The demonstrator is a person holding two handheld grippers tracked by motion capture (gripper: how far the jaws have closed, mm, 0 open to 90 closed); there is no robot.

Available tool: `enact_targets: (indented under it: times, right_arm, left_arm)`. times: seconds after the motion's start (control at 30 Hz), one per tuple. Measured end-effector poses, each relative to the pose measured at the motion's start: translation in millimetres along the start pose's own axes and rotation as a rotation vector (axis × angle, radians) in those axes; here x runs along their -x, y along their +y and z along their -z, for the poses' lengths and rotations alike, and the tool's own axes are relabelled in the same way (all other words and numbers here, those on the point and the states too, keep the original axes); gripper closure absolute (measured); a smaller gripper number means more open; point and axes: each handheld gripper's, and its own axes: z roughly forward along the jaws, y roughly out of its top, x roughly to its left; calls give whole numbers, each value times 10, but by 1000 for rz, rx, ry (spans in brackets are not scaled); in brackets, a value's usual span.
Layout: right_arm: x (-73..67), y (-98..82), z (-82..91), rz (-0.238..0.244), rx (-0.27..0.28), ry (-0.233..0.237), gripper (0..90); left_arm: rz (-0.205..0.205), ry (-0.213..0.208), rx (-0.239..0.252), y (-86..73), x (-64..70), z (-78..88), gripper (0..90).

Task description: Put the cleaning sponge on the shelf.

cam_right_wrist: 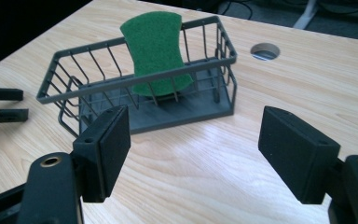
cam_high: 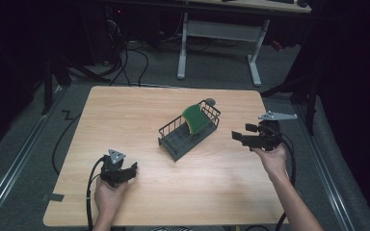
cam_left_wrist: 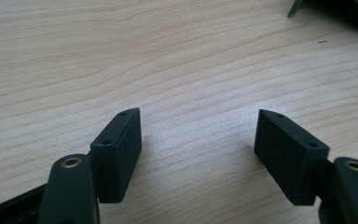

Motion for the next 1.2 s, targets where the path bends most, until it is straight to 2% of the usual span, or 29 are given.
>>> enact_targets:
  times: [0.13, 0.23, 0.53, 0.8, 1.03, 1.2]
  right_arm:
    - [-34, -67, 113, 12, 22, -27, 264]
    - [-57, -151, 180, 14, 18, -49, 264]
    - [-15, -510, 358, -44, 37, -78, 271]
    - [47, -837, 309, -88, 57, -88, 290]
    - [92, -1010, 209, -104, 58, -108, 298]
    - [131, -1122, 98, -110, 39, -127, 299]
  left_arm:
    - [0, 0, 0, 0, 0, 0, 323]
    - [-1, -1, 0, 0, 0, 0, 323]
    - [-2, -1, 0, 0, 1, 0, 323]
    - [-2, 0, 0, 0, 1, 0, 324]
    - [-1, 0, 0, 0, 1, 0, 324]
    - [-1, 0, 0, 0, 1, 0, 324]
